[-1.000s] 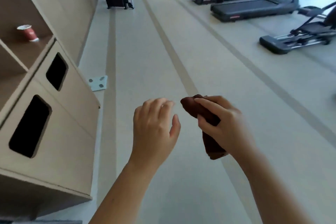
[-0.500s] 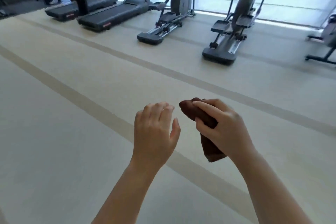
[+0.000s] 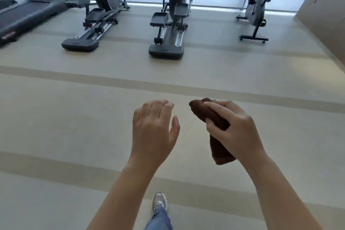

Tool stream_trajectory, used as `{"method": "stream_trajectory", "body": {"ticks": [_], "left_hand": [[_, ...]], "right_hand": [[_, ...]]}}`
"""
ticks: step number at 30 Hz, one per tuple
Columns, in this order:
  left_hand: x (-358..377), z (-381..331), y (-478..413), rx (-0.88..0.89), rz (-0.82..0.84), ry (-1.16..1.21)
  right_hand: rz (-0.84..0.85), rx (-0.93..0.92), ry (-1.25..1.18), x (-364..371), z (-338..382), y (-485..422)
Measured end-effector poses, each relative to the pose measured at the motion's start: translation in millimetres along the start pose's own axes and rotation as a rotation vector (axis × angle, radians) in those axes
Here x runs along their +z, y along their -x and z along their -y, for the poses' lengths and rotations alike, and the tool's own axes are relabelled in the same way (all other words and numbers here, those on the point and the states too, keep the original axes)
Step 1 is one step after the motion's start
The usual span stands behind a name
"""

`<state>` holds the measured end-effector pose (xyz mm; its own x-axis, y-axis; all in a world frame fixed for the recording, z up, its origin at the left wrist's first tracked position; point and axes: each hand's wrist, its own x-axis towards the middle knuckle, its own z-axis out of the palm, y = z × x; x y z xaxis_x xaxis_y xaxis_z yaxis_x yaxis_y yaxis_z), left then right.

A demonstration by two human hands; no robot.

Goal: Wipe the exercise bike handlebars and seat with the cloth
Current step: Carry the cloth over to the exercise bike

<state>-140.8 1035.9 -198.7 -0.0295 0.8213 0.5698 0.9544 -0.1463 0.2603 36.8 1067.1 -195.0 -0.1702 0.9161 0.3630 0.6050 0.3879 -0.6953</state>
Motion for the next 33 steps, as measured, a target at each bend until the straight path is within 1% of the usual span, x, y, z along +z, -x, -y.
{"method": "stream_trajectory", "body": {"ticks": [4, 8, 13, 18, 23, 27, 30, 33], "left_hand": [[28, 29, -77, 0.024, 0.007, 0.046], [68, 31, -135, 0.093, 0.046, 0.137], [129, 22, -200, 0.167, 0.129, 0.179], [205, -8, -278, 0.266, 0.169, 0.203], [292, -62, -372, 0.343, 0.197, 0.214], [352, -111, -450, 0.364, 0.201, 0.226], [384, -131, -492, 0.363, 0.202, 0.225], [418, -146, -533, 0.355, 0.207, 0.222]], "right_hand": [[-0.054, 0.038, 0.045, 11, -7, -71], [-0.135, 0.036, 0.085, 16, -22, -134], [-0.178, 0.115, 0.14, 8, -70, -194], [-0.229, 0.167, 0.161, -12, -140, -262], [-0.265, 0.193, 0.175, -53, -228, -349], [-0.28, 0.214, 0.215, -99, -293, -420], [-0.303, 0.21, 0.27, -121, -330, -463], [-0.314, 0.225, 0.265, -134, -366, -506]]}}
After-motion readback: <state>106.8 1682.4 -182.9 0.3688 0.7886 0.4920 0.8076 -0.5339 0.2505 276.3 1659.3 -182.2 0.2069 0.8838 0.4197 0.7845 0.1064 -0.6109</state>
